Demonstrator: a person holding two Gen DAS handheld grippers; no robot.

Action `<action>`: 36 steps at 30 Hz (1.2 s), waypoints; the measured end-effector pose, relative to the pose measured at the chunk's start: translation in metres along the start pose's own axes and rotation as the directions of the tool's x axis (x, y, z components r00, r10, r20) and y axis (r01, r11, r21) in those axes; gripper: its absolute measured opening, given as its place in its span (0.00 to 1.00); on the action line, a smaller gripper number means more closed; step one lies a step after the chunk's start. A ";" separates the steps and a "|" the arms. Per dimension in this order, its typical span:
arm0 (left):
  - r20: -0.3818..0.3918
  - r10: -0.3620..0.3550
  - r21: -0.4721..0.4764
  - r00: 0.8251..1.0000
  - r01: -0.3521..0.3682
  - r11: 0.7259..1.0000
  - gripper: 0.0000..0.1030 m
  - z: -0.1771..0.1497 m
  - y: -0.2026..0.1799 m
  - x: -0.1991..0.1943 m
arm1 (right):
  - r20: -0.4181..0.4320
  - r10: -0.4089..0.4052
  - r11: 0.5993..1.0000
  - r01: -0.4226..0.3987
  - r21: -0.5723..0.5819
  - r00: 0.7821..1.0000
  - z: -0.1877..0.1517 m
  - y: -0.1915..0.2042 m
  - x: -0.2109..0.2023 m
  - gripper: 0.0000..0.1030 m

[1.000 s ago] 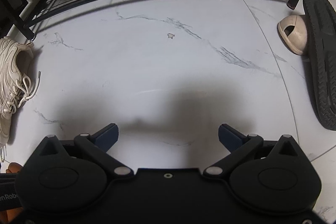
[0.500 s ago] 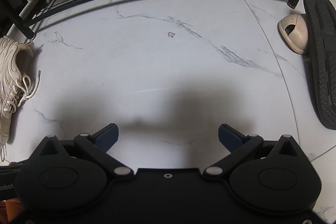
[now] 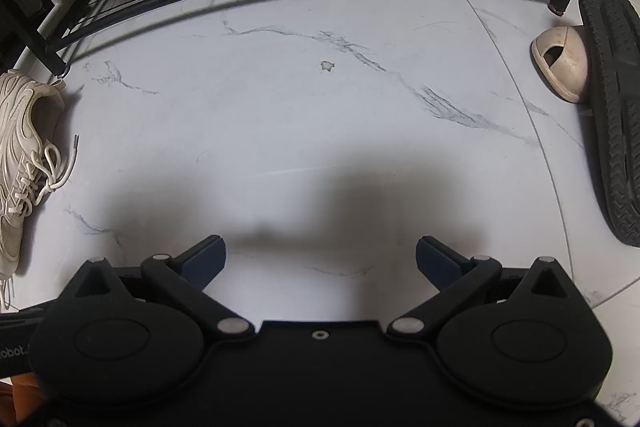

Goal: Organize scattered shoes
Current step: 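Move the left tool toward the cream sneakers beside the chair legs, then close the left tool on one cream sneaker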

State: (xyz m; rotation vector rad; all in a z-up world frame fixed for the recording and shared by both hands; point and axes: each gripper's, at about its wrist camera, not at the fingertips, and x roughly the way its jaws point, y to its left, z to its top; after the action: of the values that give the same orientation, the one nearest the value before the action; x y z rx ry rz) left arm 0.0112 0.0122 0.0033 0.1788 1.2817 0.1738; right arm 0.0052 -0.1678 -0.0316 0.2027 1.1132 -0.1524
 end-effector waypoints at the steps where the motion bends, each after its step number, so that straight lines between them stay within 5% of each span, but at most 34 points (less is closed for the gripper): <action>1: 0.010 0.002 -0.001 1.000 -0.002 1.000 0.99 -0.001 0.000 -0.001 | 0.001 0.000 1.000 0.000 0.000 1.000 0.000 0.000 0.000 1.00; 13: 0.125 0.005 -0.025 0.992 -0.001 1.000 0.99 -0.007 0.012 -0.009 | 0.038 0.037 0.999 -0.038 0.022 0.999 -0.001 -0.002 -0.002 1.00; 19: 0.103 -0.061 -0.140 0.993 0.075 0.987 0.99 -0.010 0.039 -0.008 | 0.067 0.071 0.997 -0.074 0.038 0.995 -0.002 -0.005 -0.002 1.00; 27: 0.166 0.003 -0.144 0.986 0.021 0.989 0.99 -0.025 0.060 -0.018 | 0.099 0.153 0.979 -0.164 0.118 0.983 0.000 -0.011 -0.007 1.00; 36: 0.189 0.055 -0.165 0.980 -0.023 0.986 0.99 -0.042 0.101 -0.028 | 0.110 0.157 0.986 -0.161 0.034 0.981 -0.003 0.002 -0.012 1.00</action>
State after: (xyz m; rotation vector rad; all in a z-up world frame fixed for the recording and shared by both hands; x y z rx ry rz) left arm -0.0395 0.1056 0.0411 0.0795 1.0660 0.2867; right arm -0.0023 -0.1650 -0.0218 0.3177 0.9829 -0.0439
